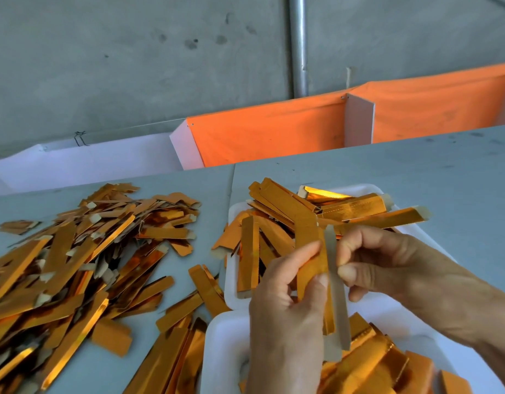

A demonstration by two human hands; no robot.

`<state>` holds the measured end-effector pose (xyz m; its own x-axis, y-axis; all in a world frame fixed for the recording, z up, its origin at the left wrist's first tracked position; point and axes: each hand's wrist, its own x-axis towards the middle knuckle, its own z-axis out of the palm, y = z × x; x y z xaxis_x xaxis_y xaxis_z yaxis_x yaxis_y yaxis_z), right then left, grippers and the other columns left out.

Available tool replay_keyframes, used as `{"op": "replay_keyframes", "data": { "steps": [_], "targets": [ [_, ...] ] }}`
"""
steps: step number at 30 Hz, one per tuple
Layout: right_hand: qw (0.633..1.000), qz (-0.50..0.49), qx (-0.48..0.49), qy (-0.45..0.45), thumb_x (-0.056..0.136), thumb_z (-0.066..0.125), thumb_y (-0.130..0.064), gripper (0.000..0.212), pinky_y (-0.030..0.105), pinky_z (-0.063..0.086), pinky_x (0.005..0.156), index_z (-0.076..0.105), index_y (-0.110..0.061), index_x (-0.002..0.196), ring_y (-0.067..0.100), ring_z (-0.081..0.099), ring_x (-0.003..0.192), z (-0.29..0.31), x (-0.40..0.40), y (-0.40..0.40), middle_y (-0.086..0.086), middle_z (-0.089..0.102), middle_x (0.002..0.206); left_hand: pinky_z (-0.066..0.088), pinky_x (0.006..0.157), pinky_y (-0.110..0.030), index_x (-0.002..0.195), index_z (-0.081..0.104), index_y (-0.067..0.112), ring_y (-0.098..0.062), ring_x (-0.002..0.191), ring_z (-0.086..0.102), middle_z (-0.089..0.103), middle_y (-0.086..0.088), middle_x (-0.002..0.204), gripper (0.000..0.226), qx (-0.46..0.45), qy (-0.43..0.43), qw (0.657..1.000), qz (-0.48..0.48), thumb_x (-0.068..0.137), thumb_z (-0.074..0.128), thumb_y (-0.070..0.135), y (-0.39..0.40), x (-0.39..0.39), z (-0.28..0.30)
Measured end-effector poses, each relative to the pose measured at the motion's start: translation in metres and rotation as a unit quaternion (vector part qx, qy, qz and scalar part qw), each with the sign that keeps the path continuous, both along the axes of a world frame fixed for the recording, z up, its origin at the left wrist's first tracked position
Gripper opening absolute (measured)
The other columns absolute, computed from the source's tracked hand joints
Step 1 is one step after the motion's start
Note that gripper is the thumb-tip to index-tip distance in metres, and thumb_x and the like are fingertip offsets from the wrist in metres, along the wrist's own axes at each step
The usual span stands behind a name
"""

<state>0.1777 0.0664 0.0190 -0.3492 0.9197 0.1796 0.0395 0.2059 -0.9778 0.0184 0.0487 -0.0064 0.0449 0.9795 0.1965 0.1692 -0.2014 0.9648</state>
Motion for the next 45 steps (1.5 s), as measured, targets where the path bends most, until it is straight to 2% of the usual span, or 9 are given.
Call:
{"op": "replay_keyframes", "data": {
  "steps": [7,17,22,24,28,30,34,37,45],
  "targets": [
    [0.986,-0.081,0.12,-0.085,0.067,0.068,-0.029,0.006,0.02,0.052,0.067,0.067,-0.035,0.068,0.01,0.06,0.076,-0.009,-0.018,0.0,-0.008,0.058,0.085,0.051,0.092,-0.034,0.105,0.068,0.047,-0.009,0.106,0.064,0.071,0.012,0.107,0.043,-0.029,-0.054,0.998,-0.02,0.088,0.064,0.008,0.004,0.002,-0.009],
    [0.981,-0.134,0.114,-0.082,0.061,0.069,-0.034,0.009,0.027,0.051,0.074,0.068,-0.036,0.07,0.016,0.058,0.078,-0.011,-0.019,0.0,-0.004,0.06,0.081,0.043,0.089,-0.005,0.113,0.062,0.04,0.012,0.107,0.056,0.068,0.025,0.107,0.053,-0.046,-0.086,0.99,-0.103,0.092,0.048,-0.006,0.001,-0.004,0.006],
    [0.962,-0.251,0.031,-0.098,0.04,0.072,-0.049,0.055,0.035,0.054,0.067,0.053,-0.037,0.09,0.018,0.061,0.075,-0.009,-0.022,-0.001,-0.006,0.06,0.077,0.046,0.062,-0.013,0.116,0.054,0.052,0.0,0.061,0.056,0.068,0.015,0.074,0.059,-0.069,-0.064,0.984,-0.153,0.08,0.056,0.006,-0.003,-0.003,0.008],
    [0.956,-0.274,-0.014,-0.1,0.038,0.075,-0.046,0.072,0.041,0.056,0.066,0.049,-0.032,0.103,0.023,0.066,0.074,-0.007,-0.024,0.001,0.003,0.063,0.088,0.051,0.065,-0.018,0.111,0.054,0.056,-0.008,0.067,0.064,0.07,0.008,0.079,0.057,-0.083,-0.083,0.98,-0.162,0.072,0.061,0.016,-0.003,-0.002,0.008],
    [0.971,-0.226,-0.034,-0.069,0.049,0.071,-0.056,0.058,0.03,0.052,0.05,0.059,-0.027,0.098,0.021,0.066,0.054,-0.009,-0.025,-0.004,0.003,0.069,0.074,0.055,0.075,-0.022,0.114,0.054,0.053,-0.001,0.09,0.068,0.071,0.018,0.098,0.055,-0.082,-0.109,0.975,-0.176,0.072,0.07,0.021,-0.003,0.001,0.006],
    [0.983,-0.161,-0.079,-0.031,0.066,0.06,-0.063,0.044,0.038,0.058,0.064,0.068,-0.026,0.089,0.02,0.071,0.07,-0.013,-0.021,-0.003,0.004,0.073,0.079,0.055,0.085,-0.032,0.115,0.053,0.052,-0.011,0.097,0.068,0.072,0.013,0.101,0.054,-0.072,-0.096,0.978,-0.168,0.075,0.066,0.019,-0.003,0.004,0.003],
    [0.979,0.003,-0.189,0.074,0.071,0.06,-0.074,0.069,0.04,0.055,0.083,0.068,-0.018,0.111,0.03,0.065,0.102,-0.01,0.004,0.003,0.019,0.068,0.113,0.053,0.077,-0.019,0.123,0.051,0.04,-0.007,0.1,0.066,0.071,0.011,0.108,0.055,-0.056,-0.091,0.983,-0.148,0.081,0.068,0.008,-0.002,0.003,0.0],
    [0.976,0.084,-0.196,0.042,0.061,0.086,-0.046,0.07,0.044,0.052,0.093,0.064,-0.014,0.119,0.035,0.063,0.108,-0.011,0.02,0.008,0.02,0.064,0.119,0.052,0.082,-0.02,0.125,0.049,0.039,-0.002,0.104,0.063,0.068,0.016,0.112,0.055,-0.041,-0.064,0.988,-0.135,0.08,0.069,0.014,-0.003,0.003,0.0],
    [0.989,0.039,-0.139,0.03,0.065,0.08,-0.013,0.041,0.032,0.056,0.077,0.07,-0.018,0.105,0.035,0.069,0.095,-0.012,0.01,0.007,0.018,0.071,0.103,0.048,0.078,-0.008,0.113,0.055,0.047,0.012,0.098,0.058,0.067,0.027,0.103,0.038,0.015,0.035,0.992,-0.12,0.086,0.068,0.024,-0.004,0.005,0.003]
  ]
}}
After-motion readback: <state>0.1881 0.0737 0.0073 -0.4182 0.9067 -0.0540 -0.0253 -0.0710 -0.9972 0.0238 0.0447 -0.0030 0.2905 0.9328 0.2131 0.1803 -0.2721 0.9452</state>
